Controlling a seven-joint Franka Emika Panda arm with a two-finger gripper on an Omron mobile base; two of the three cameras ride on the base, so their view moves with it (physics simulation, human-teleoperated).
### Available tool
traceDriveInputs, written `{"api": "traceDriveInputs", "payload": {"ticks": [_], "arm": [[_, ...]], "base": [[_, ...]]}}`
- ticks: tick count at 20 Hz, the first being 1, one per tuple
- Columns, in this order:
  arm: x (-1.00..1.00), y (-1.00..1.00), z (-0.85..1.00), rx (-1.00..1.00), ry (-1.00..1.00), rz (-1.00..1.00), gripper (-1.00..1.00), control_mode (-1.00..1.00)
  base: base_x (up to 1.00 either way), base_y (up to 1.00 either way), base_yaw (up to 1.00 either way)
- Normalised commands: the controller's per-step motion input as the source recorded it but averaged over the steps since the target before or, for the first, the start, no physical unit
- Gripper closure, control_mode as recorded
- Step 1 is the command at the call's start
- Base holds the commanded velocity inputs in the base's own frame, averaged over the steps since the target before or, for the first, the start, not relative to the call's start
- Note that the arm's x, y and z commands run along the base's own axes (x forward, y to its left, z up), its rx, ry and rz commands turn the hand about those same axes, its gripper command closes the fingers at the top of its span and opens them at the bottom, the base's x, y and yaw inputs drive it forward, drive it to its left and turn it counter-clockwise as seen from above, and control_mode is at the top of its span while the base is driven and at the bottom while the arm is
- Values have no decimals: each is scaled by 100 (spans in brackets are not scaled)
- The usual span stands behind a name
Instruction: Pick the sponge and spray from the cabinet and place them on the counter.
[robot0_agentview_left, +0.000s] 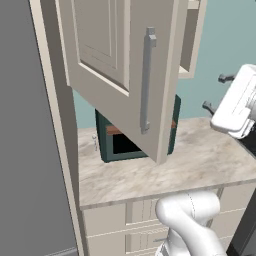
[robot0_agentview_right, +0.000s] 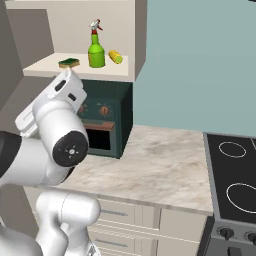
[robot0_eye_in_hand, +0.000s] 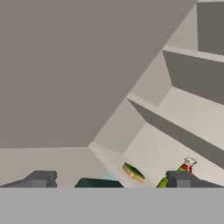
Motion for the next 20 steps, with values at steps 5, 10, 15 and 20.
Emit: {"api": "traceDriveInputs", "payload": {"ticks": [5,10,15,20], "arm": [[29,8,0,1,3,-11,-100,-100],[42,0,0,8,13,0,-100,-100],[45,2,0,12,10,-4,-100,-100],[36,12,0,6,2,-13,-100,-100]], "base": [[0,0,0],[0,0,0],[0,0,0],[0,0,0]]}}
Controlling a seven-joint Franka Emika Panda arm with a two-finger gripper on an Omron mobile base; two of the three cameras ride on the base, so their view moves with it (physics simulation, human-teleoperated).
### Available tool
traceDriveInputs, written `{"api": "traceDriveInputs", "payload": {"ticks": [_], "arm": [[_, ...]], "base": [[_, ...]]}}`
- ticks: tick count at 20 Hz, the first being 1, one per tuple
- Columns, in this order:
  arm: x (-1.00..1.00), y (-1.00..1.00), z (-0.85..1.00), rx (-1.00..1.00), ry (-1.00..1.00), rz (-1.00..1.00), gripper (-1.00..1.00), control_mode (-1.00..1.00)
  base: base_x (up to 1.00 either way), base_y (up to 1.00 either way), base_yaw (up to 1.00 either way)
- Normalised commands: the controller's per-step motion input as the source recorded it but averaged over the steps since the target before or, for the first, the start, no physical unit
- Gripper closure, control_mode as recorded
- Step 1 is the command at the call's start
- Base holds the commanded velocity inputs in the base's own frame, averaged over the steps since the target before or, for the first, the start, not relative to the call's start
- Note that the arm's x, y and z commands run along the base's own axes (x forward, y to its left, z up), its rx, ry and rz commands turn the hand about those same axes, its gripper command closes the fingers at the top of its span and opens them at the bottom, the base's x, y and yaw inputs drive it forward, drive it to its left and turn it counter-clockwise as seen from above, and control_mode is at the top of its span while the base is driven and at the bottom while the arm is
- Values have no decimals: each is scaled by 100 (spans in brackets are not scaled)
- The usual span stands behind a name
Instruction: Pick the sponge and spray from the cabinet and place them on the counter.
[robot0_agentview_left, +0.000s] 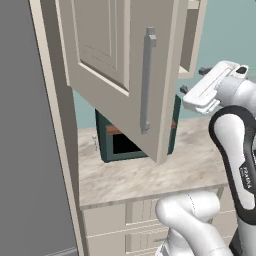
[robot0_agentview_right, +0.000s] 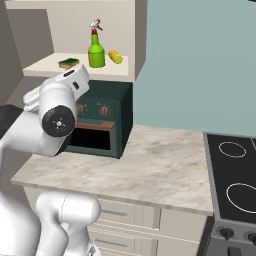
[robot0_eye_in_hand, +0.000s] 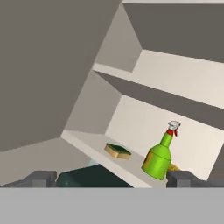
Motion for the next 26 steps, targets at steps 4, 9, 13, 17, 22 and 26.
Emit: {"api": "traceDriveInputs", "payload": {"ticks": [4,9,13,17,22,26], "arm": [[29,10,0,0,0,-17,-100,-100],[25,-3,6,8,3,-10,-100,-100],[29,-3,7,14,9,-3,-100,-100],[39,0,5,12,7,-4,-100,-100],[36,0,11,8,2,-3,-100,-100],[30,0,13,5,0,-3,-100,-100]], "base": [[0,0,0],[0,0,0],[0,0,0],[0,0,0],[0,0,0],[0,0,0]]}}
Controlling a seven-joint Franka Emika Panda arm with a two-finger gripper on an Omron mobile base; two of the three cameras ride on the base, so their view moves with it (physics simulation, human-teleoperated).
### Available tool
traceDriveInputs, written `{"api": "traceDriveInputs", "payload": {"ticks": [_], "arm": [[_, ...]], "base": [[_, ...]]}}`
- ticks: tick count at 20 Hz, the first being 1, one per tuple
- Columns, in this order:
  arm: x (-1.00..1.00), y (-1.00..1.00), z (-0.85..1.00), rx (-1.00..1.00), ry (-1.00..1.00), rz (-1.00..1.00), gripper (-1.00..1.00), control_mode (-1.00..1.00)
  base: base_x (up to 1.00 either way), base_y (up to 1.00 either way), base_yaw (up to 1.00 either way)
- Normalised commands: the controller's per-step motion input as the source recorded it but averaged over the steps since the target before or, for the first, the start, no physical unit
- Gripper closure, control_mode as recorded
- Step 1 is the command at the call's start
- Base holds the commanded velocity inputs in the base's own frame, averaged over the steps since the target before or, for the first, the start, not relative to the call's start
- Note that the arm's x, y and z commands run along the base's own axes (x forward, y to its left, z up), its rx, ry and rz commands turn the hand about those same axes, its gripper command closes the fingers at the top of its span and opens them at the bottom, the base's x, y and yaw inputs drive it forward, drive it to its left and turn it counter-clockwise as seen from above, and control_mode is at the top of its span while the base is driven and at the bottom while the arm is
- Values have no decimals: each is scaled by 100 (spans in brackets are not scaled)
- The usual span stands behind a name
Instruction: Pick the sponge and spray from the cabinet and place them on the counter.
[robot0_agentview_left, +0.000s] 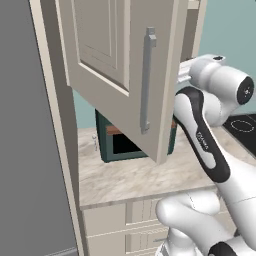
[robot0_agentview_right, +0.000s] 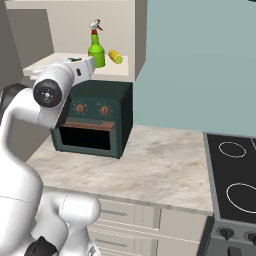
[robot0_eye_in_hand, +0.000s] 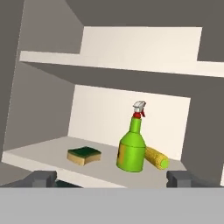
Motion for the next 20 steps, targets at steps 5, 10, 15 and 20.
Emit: {"api": "traceDriveInputs", "payload": {"ticks": [5,10,15,20], "arm": [[37,0,12,4,2,-3,-100,-100],[38,0,9,1,9,-3,-100,-100],[27,0,11,0,15,-3,-100,-100],[16,0,10,0,4,-2,-100,-100]], "base": [[0,0,0],[0,0,0],[0,0,0],[0,0,0]]}}
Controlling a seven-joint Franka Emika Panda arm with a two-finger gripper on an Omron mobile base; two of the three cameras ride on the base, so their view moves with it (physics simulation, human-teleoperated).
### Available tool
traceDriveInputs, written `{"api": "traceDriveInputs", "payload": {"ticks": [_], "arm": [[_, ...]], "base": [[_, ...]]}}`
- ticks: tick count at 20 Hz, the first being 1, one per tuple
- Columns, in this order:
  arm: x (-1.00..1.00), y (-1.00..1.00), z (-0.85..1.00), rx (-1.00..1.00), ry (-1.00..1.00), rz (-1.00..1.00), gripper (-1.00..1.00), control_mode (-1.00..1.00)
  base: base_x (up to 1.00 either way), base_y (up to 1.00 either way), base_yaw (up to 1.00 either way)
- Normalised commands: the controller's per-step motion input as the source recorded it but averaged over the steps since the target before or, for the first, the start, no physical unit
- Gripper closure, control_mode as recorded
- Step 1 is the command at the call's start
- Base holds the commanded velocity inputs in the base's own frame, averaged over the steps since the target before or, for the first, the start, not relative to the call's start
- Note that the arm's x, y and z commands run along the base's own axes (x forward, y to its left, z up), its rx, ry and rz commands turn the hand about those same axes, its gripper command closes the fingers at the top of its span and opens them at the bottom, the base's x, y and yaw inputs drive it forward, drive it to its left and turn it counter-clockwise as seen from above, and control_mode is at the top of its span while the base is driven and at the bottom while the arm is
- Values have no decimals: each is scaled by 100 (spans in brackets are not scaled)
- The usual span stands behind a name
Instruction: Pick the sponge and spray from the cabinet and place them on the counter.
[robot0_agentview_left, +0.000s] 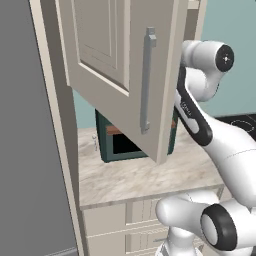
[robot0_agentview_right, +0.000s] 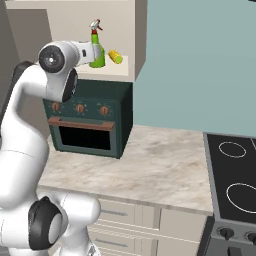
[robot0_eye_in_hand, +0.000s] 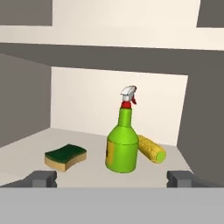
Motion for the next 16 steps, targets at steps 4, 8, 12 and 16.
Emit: {"api": "traceDriveInputs", "payload": {"ticks": [4,8,12,16], "arm": [[9,0,5,0,0,-2,-100,-100],[9,0,0,0,-2,-2,-100,-100],[15,0,0,0,-5,-3,-100,-100],[33,0,0,0,-4,-5,-100,-100]], "base": [[0,0,0],[0,0,0],[0,0,0],[0,0,0]]}}
